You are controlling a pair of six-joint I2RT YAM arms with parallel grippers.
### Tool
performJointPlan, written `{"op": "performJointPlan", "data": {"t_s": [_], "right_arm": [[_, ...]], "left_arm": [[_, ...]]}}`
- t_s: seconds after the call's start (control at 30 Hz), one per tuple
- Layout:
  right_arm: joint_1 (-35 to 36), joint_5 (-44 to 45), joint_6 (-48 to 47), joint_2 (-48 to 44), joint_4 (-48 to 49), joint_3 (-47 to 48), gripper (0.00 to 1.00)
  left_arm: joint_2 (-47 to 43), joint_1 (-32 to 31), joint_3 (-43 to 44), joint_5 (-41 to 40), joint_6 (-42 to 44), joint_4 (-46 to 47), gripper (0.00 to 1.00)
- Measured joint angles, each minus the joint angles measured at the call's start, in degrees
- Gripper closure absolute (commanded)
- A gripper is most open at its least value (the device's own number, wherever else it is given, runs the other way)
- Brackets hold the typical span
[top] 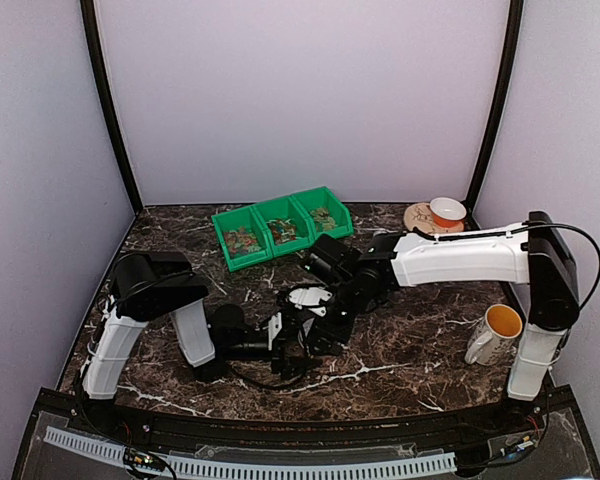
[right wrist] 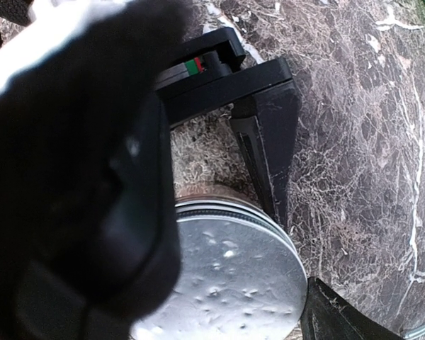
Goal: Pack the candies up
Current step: Place the bottle lid on the packing bottle.
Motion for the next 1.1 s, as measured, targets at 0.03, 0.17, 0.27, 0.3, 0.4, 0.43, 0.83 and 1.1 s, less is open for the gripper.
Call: {"op": "performJointPlan", "data": {"t_s": [0.03,0.17,0.27,0.3,0.4,0.43,0.83,1.1], "right_arm": [[0.0,-0.1,-0.1,0.1,-0.1,0.2,0.11],[-0.2,-0.7,-0.4,0.6,-0.8,0.9,0.09],[-0.3,-0.9,-0.9,0.7,-0.8,0.9,0.08],[-0.3,-1.0,-1.0,0.7,-0.7,0.9,0.08],[-0.4,-1.3,-1.4,0.7,-0.4,0.9,0.08],[-0.4,-1.5,-1.5,0.9,-0.3,0.9,0.08],[-1.0,-2.9,-2.5,1.4,0.6,1.0,0.01],[-2.0,-3.1,-2.4,-1.2,2.1,-2.5,0.02]], "left_arm": [[0.0,0.0,0.0,0.0,0.0,0.0,0.14],[0.0,0.0,0.0,0.0,0.0,0.0,0.14],[0.0,0.0,0.0,0.0,0.0,0.0,0.14],[0.0,0.0,0.0,0.0,0.0,0.0,0.14],[0.0,0.0,0.0,0.1,0.0,0.0,0.14],[0.0,0.0,0.0,0.1,0.0,0.0,0.14],[0.0,-0.1,0.0,0.1,0.0,0.0,0.14],[0.0,-0.1,0.0,0.0,0.0,0.0,0.14]]}}
